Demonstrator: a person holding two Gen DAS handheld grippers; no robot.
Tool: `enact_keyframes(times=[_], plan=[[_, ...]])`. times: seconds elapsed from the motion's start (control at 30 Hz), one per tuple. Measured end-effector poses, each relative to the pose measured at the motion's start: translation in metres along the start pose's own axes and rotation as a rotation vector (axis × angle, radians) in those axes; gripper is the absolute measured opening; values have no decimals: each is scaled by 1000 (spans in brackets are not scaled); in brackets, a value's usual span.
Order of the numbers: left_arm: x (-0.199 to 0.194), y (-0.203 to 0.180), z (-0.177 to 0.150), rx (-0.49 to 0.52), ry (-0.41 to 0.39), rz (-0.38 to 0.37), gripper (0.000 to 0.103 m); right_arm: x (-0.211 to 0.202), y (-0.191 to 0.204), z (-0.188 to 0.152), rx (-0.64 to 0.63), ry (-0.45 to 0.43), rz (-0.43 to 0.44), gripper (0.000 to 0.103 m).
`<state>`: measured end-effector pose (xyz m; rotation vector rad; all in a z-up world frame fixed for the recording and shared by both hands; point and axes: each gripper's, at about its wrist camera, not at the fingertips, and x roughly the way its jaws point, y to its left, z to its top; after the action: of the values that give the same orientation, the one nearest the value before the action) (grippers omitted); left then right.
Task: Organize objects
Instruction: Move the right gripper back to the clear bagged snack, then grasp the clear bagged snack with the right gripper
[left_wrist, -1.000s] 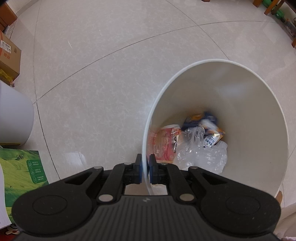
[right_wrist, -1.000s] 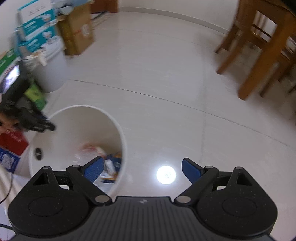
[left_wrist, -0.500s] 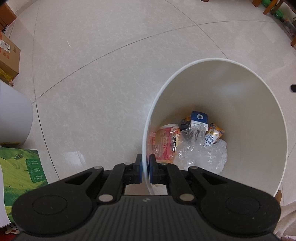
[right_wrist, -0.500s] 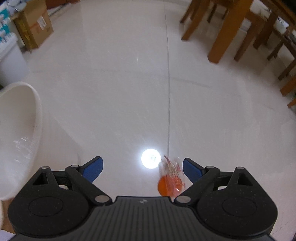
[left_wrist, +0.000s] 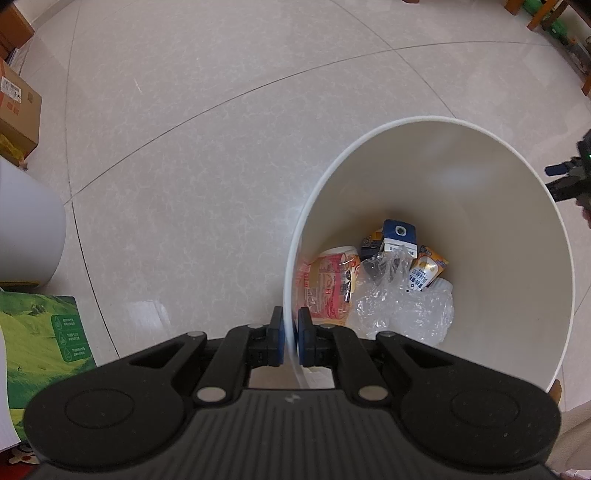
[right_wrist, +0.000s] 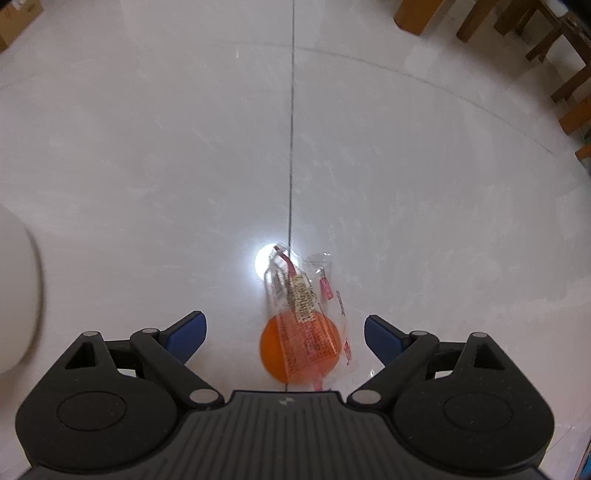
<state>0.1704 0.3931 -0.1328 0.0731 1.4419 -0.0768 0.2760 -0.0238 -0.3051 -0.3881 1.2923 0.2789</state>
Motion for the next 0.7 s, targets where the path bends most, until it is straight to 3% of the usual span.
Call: enact_keyframes(times=[0.13,0.43,0.57,0.7], plan=[[0,1,0,-5,3,-4,5,24,-3,5,2,19,-9,92],[0,1,0,-5,3,-5,5,47,-4,7,24,65,-13,74],[0,1,1,-4,3,-4,5,44,-6,7,30,76,6,50],[1,1,1,-2,3,-3,5,35,-7,6,21,73,6,40]])
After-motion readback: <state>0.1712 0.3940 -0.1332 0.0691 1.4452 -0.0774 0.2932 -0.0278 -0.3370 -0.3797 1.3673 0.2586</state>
